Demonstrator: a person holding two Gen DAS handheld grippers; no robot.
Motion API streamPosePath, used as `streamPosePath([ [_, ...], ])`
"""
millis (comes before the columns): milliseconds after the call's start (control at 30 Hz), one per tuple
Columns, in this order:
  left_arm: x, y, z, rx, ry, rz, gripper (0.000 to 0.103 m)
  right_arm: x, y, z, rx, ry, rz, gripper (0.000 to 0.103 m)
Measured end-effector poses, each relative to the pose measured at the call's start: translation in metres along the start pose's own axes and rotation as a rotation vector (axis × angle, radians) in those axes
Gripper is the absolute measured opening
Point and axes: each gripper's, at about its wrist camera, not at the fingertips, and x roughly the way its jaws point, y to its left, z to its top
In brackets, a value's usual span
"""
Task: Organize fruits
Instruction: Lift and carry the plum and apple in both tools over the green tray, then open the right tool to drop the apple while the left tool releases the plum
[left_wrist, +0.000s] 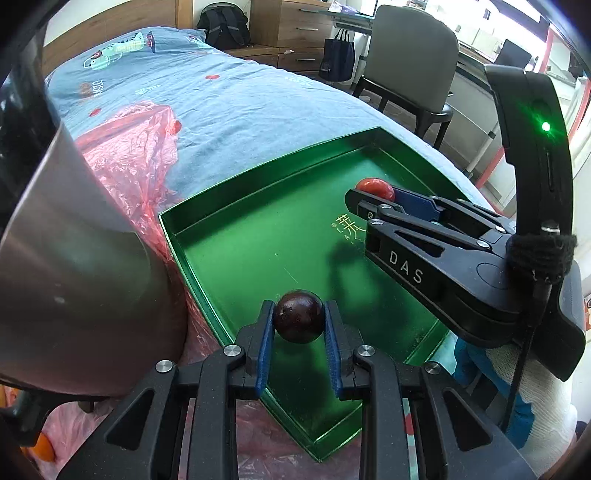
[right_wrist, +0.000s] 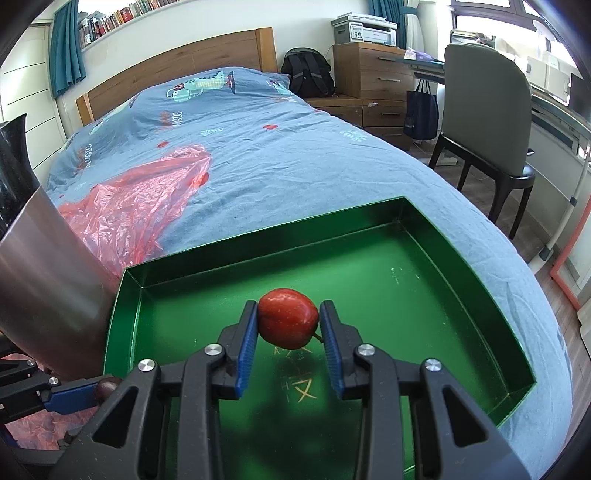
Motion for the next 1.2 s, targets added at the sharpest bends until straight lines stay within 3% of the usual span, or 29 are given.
streamPosePath([
  [300, 0.043, 0.016, 0.006, -0.055, 0.044, 0.052, 0.022, 0.023, 0.008, 0.001, -0.032, -0.005, 0.054, 0.020],
  [500, 0.052, 0.028, 0.008, -0.083, 0.036, 0.073, 0.022, 0.040, 0.017, 0.011, -0.050, -0.003, 0.066, 0.022],
  [967, 0.057, 0.020, 0.009, -0.041, 0.038, 0.117, 0.025, 0.062, 0.019, 0.018, -0.047, 0.065, -0.009, 0.023],
  [1033, 0.055, 0.017, 0.012, -0.034, 0.038, 0.113, 0.029, 0.059, 0.017, 0.019, -0.038, 0.059, -0.005, 0.039],
  [1067, 0.053, 0.016, 0.014, -0.031, 0.036, 0.110, 0.031, 0.055, 0.017, 0.020, -0.033, 0.049, -0.001, 0.059],
  [1100, 0.050, 0.016, 0.015, -0.027, 0.033, 0.112, 0.033, 0.050, 0.016, 0.021, -0.030, 0.038, 0.006, 0.070],
  [1200, 0.040, 0.008, 0.019, 0.010, 0.000, 0.119, 0.044, 0.029, 0.016, 0.025, -0.030, -0.009, 0.005, 0.073],
])
